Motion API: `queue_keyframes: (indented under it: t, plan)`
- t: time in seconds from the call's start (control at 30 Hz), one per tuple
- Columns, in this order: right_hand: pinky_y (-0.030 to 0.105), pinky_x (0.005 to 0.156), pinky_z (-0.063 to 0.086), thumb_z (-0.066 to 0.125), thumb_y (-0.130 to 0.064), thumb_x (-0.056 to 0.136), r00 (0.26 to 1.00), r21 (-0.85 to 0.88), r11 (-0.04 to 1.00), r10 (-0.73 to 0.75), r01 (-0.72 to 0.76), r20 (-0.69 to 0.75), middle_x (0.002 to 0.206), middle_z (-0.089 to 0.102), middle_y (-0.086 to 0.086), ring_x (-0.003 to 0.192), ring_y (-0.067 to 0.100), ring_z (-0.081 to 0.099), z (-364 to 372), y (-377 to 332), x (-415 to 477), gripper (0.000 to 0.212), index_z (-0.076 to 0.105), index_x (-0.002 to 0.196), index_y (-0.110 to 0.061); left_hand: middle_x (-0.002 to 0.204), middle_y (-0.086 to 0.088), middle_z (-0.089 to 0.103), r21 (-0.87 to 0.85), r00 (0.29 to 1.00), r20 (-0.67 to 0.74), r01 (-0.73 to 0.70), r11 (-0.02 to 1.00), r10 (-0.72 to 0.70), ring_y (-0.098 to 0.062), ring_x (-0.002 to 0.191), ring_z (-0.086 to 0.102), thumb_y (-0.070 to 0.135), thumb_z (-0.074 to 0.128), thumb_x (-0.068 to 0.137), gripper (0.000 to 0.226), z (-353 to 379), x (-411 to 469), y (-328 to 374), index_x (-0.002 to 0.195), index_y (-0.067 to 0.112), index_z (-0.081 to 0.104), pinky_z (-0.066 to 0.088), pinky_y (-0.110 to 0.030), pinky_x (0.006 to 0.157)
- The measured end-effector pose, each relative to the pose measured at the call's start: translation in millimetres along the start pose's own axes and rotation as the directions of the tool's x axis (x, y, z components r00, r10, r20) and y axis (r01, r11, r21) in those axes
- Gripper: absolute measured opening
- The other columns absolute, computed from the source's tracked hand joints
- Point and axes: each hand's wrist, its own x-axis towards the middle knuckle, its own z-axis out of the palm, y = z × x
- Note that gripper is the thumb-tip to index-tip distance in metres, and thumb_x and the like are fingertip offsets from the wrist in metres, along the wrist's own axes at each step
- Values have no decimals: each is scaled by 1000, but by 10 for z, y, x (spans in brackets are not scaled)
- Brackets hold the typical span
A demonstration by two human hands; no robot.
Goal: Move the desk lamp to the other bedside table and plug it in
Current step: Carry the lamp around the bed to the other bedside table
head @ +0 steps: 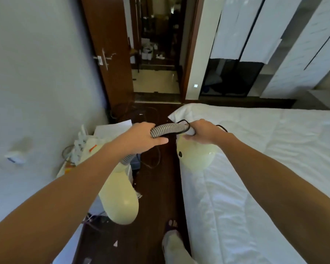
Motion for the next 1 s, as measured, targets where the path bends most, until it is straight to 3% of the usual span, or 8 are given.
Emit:
queue_keyframes:
  t: [0.13,0.27,0.5,0.63,0.7,0.87,1.0]
  plan:
    - [29,72,42,65,-43,89,999,46,998,-31,32,-29,98,69,1,84,17,57,-267,484,944,31,65,114,-24,67,0,61,7,999,27,32,999,-32,-13,55,61,51,70,84,30,-288,1108,-51,82,24,57,44,-23,47]
    - [29,79,44,65,-40,90,1000,129,992,-10,8,19,97,64,-3,86,15,56,-561,989,1876,33,63,118,-24,70,-4,61,69,996,60,67,995,-71,-17,59,61,56,69,82,46,-655,2180,6,92,12,61,44,-29,52]
    - [28,80,46,65,-43,89,996,161,983,-89,87,5,94,62,-11,93,15,62,-1000,1505,3585,26,62,111,-30,62,2,58,15,992,10,125,992,-125,-6,43,55,55,70,82,39,-1159,3656,-224,89,19,60,42,-21,44]
    - [30,85,47,65,-40,90,992,172,978,-123,116,34,98,61,-11,90,12,59,-1176,1734,4640,30,62,116,-28,58,1,58,-48,992,12,127,991,-126,-8,41,54,52,72,82,25,-1506,4660,-599,84,35,54,43,-23,44]
    - [33,88,51,65,-42,89,992,168,980,-118,109,44,99,64,-10,91,14,62,-1229,1899,5148,30,61,116,-30,58,1,57,-35,993,24,117,993,-116,-8,41,53,51,74,81,32,-1645,5210,-782,90,27,55,43,-24,45]
    - [32,82,52,65,-47,87,998,99,994,-60,56,34,106,71,-2,94,18,65,-1559,2361,6420,36,64,115,-24,67,0,63,39,976,179,117,992,-122,-9,49,59,47,73,83,43,-2070,6759,-1120,111,20,55,50,-25,51]
    - [39,87,53,65,-49,86,1000,71,997,24,-22,-20,108,72,2,99,23,66,-1952,2847,7263,40,67,115,-21,66,-2,59,57,960,270,61,996,-74,-14,53,57,43,71,86,30,-2388,7999,-1152,100,17,64,49,-28,55]
